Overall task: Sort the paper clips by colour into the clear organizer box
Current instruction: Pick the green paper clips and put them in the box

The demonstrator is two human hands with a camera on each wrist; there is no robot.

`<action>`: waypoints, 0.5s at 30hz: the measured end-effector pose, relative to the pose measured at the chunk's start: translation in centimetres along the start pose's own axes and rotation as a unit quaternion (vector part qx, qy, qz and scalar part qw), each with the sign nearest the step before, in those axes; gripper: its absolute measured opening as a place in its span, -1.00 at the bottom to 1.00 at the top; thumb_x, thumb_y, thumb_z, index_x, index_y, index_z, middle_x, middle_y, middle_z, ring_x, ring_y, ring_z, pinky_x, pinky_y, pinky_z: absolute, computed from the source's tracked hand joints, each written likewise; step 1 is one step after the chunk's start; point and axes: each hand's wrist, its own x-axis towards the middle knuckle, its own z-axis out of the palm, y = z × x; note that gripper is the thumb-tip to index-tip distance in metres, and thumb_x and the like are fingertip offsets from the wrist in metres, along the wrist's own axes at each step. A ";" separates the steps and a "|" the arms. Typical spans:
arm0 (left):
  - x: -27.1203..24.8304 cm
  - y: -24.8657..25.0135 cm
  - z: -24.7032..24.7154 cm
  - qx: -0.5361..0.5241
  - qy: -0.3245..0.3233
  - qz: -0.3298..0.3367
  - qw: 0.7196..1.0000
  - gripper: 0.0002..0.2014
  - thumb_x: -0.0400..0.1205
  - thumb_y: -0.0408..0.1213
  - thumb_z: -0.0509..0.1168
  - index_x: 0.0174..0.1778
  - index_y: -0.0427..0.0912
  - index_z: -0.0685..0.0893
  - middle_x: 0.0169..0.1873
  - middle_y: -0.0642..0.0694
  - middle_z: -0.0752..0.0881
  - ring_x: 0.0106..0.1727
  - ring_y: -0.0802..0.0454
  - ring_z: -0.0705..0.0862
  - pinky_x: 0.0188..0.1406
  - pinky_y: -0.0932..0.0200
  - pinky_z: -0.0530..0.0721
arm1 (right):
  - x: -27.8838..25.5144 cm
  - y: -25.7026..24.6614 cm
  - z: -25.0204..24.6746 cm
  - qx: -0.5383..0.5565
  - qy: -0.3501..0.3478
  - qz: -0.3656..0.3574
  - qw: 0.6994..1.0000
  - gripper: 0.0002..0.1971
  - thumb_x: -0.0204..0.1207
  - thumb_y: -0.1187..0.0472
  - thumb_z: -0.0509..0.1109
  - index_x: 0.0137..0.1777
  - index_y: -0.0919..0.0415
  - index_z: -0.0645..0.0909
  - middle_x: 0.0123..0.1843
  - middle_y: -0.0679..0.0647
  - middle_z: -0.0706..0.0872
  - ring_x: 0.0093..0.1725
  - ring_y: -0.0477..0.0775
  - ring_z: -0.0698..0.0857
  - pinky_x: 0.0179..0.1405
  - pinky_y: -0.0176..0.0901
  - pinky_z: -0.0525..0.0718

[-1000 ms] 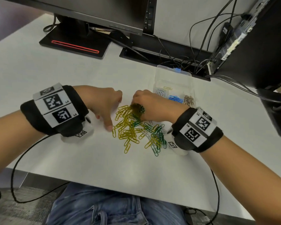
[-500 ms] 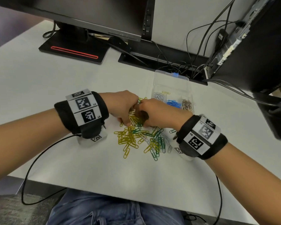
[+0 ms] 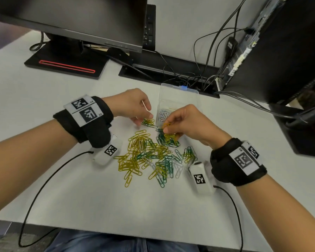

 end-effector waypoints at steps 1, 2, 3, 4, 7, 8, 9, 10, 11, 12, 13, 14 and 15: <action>0.2 0.1 0.2 -0.012 0.002 -0.005 1.000 -0.67 0.50 -0.28 0.49 0.11 -0.28 0.61 -0.09 -0.32 0.74 -0.18 -0.21 0.80 -0.15 -0.09 0.81 | -0.1 0.4 -0.1 0.023 -0.001 0.009 1.000 -0.85 0.33 0.46 0.56 -0.11 0.44 0.75 -0.30 0.22 0.79 -0.36 0.01 0.72 -0.42 -0.22 0.72; 0.4 0.2 0.4 -0.022 0.004 -0.010 1.000 -0.66 0.51 -0.27 0.49 0.13 -0.29 0.60 -0.10 -0.32 0.74 -0.19 -0.20 0.79 -0.16 -0.08 0.81 | -0.2 0.7 -0.2 0.040 -0.002 0.015 0.999 -0.86 0.33 0.47 0.56 -0.11 0.44 0.74 -0.35 0.14 0.79 -0.40 -0.05 0.72 -0.46 -0.27 0.71; 0.6 0.3 0.6 -0.029 0.006 -0.016 0.999 -0.64 0.51 -0.26 0.49 0.15 -0.29 0.58 -0.11 -0.32 0.74 -0.21 -0.18 0.79 -0.18 -0.06 0.81 | -0.3 1.0 -0.3 0.051 -0.001 0.018 0.999 -0.87 0.33 0.48 0.55 -0.12 0.43 0.74 -0.39 0.07 0.78 -0.43 -0.10 0.71 -0.48 -0.31 0.68; 0.9 0.4 0.8 -0.033 0.008 -0.023 0.999 -0.62 0.52 -0.27 0.48 0.18 -0.29 0.55 -0.11 -0.31 0.73 -0.22 -0.18 0.79 -0.21 -0.05 0.82 | -0.4 1.3 -0.5 0.058 0.003 0.018 0.998 -0.88 0.33 0.49 0.55 -0.13 0.43 0.74 -0.42 0.03 0.77 -0.45 -0.12 0.71 -0.50 -0.34 0.65; 1.7 0.6 1.6 -0.037 0.003 -0.046 0.998 -0.56 0.57 -0.28 0.43 0.30 -0.28 0.43 -0.11 -0.34 0.74 -0.22 -0.25 0.79 -0.22 -0.08 0.81 | -0.6 1.4 -1.6 0.075 0.052 0.006 0.996 -0.91 0.35 0.48 0.54 -0.16 0.41 0.74 -0.46 0.04 0.75 -0.51 -0.13 0.67 -0.52 -0.34 0.63; 2.0 0.7 1.8 -0.036 0.002 -0.049 0.998 -0.53 0.59 -0.29 0.40 0.35 -0.29 0.38 -0.12 -0.37 0.75 -0.25 -0.27 0.79 -0.21 -0.11 0.81 | -0.5 1.2 -2.3 0.077 0.082 0.002 0.994 -0.93 0.36 0.47 0.54 -0.17 0.40 0.74 -0.46 0.04 0.74 -0.52 -0.12 0.66 -0.52 -0.33 0.64; 2.3 0.8 1.9 -0.033 0.003 -0.051 0.998 -0.52 0.62 -0.30 0.36 0.40 -0.30 0.34 -0.14 -0.38 0.75 -0.30 -0.26 0.77 -0.21 -0.11 0.80 | -0.2 1.0 -3.2 0.078 0.115 -0.003 0.990 -0.94 0.36 0.47 0.53 -0.17 0.40 0.74 -0.45 0.05 0.74 -0.52 -0.11 0.67 -0.52 -0.31 0.65; 2.6 0.8 2.0 -0.030 0.008 -0.054 0.998 -0.51 0.64 -0.30 0.33 0.43 -0.30 0.30 -0.16 -0.37 0.76 -0.37 -0.22 0.75 -0.27 -0.06 0.80 | 0.1 0.8 -4.2 0.082 0.146 -0.006 0.986 -0.94 0.37 0.47 0.53 -0.18 0.40 0.73 -0.42 0.08 0.74 -0.50 -0.10 0.69 -0.51 -0.29 0.66; 3.0 0.9 2.0 -0.029 0.015 -0.057 0.998 -0.51 0.66 -0.30 0.30 0.45 -0.31 0.28 -0.20 -0.34 0.76 -0.43 -0.15 0.72 -0.36 0.02 0.79 | 0.6 0.5 -5.1 0.088 0.174 -0.009 0.981 -0.95 0.37 0.48 0.52 -0.18 0.42 0.73 -0.39 0.12 0.74 -0.48 -0.08 0.70 -0.51 -0.28 0.67; 3.4 1.0 1.9 -0.028 0.021 -0.059 0.998 -0.52 0.68 -0.31 0.28 0.47 -0.31 0.28 -0.25 -0.30 0.76 -0.48 -0.10 0.68 -0.44 0.10 0.77 | 1.2 0.2 -6.0 0.095 0.197 -0.011 0.976 -0.95 0.37 0.50 0.51 -0.18 0.44 0.72 -0.37 0.16 0.73 -0.47 -0.06 0.71 -0.50 -0.27 0.69; 3.7 1.2 1.9 -0.028 0.027 -0.058 0.998 -0.53 0.69 -0.31 0.26 0.48 -0.31 0.27 -0.29 -0.26 0.75 -0.51 -0.06 0.66 -0.51 0.15 0.74 | 1.8 0.0 -6.7 0.100 0.219 -0.010 0.970 -0.95 0.38 0.50 0.50 -0.17 0.45 0.71 -0.35 0.19 0.72 -0.46 -0.04 0.71 -0.49 -0.26 0.71; 4.0 1.3 1.8 -0.028 0.030 -0.057 0.998 -0.54 0.70 -0.31 0.24 0.48 -0.31 0.27 -0.32 -0.24 0.74 -0.54 -0.04 0.64 -0.56 0.17 0.70 | 2.5 0.0 -7.2 0.101 0.240 -0.005 0.965 -0.96 0.38 0.50 0.50 -0.18 0.45 0.71 -0.35 0.21 0.71 -0.45 -0.02 0.70 -0.48 -0.26 0.72; 4.3 1.4 1.8 -0.029 0.031 -0.055 0.998 -0.55 0.70 -0.31 0.23 0.47 -0.31 0.28 -0.34 -0.24 0.74 -0.57 -0.02 0.62 -0.61 0.19 0.65 | 3.2 0.2 -7.6 0.098 0.258 0.001 0.961 -0.97 0.39 0.50 0.50 -0.19 0.44 0.71 -0.34 0.21 0.70 -0.44 0.01 0.69 -0.48 -0.26 0.71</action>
